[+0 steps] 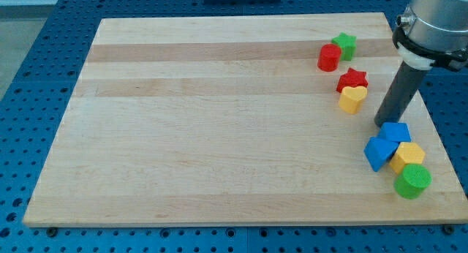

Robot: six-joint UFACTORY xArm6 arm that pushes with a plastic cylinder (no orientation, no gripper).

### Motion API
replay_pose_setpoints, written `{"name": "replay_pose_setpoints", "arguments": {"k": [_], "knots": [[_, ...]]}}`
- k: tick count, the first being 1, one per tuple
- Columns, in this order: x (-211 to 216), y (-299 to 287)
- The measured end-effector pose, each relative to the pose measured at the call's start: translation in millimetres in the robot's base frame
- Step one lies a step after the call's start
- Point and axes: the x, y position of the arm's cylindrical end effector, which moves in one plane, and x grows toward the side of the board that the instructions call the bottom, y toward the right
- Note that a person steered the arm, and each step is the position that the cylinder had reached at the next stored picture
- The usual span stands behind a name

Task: Touch the top of the red star

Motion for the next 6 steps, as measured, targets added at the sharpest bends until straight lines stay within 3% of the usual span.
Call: {"name": "replay_pose_setpoints", "arguments": {"k": [4,6], "knots": [[-6.6,-34.0],[-35.8,-14.4]]}}
